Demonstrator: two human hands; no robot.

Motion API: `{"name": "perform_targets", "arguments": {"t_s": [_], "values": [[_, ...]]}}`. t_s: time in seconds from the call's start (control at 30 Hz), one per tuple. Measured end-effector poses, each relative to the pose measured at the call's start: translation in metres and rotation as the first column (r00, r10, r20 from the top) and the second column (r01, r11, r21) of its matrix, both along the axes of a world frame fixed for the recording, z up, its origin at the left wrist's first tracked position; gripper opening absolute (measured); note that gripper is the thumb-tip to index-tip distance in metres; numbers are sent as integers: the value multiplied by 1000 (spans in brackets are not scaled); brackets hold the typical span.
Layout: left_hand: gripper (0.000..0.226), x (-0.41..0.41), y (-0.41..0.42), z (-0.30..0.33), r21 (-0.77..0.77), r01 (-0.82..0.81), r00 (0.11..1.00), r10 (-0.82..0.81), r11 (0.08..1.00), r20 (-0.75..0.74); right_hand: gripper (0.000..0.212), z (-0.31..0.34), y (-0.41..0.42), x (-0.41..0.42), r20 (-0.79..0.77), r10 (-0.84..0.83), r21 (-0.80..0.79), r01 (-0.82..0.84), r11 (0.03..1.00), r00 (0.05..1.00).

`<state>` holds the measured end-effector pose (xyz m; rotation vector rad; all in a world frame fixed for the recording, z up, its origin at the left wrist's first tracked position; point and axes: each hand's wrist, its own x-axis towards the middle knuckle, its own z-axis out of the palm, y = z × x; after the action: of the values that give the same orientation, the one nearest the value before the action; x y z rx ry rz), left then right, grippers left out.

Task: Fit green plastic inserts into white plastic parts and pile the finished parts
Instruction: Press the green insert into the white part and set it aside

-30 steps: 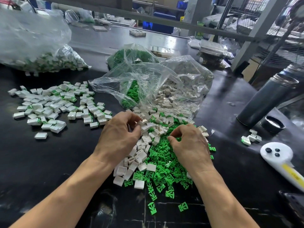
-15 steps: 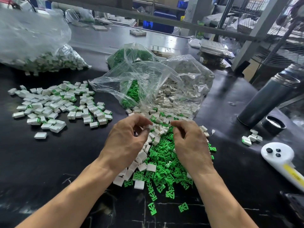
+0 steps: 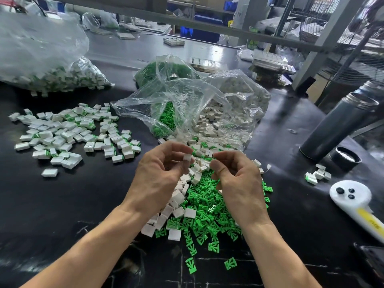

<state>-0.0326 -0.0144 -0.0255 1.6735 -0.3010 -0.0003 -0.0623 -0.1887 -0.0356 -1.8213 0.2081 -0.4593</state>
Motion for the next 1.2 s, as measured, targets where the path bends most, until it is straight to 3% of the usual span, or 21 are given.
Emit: {"name": "perform_targets", "arguments": {"t_s": [0.23,0.33,0.53,0.63,0.93,1.2], "values": [[15,-1,1,3,-34,-5,1000,4,999,-29,11,1,5,-3,17,51,-13,-51,999,999],[14,0,1,3,-42,-26,999,24,999,-40,9,3,5,-4,20,102,133,-103,986,995],[24,2,2,6,-230,-20,987,-18,973,-162,11,6,10,-3,54,202,426,-206,881,978],[30,2,1,7,-275,-20,982,-33,961,-186,12,5,11,-3,90,246,485,-258,836,965],[20,3,0,5,-252,30,981,-77,967,-179,11,4,9,-3,69,256,473,-258,843,964],[15,2,0,6,-229,53,979,-95,972,-178,7,4,8,-5,56,191,355,-198,914,980]]}}
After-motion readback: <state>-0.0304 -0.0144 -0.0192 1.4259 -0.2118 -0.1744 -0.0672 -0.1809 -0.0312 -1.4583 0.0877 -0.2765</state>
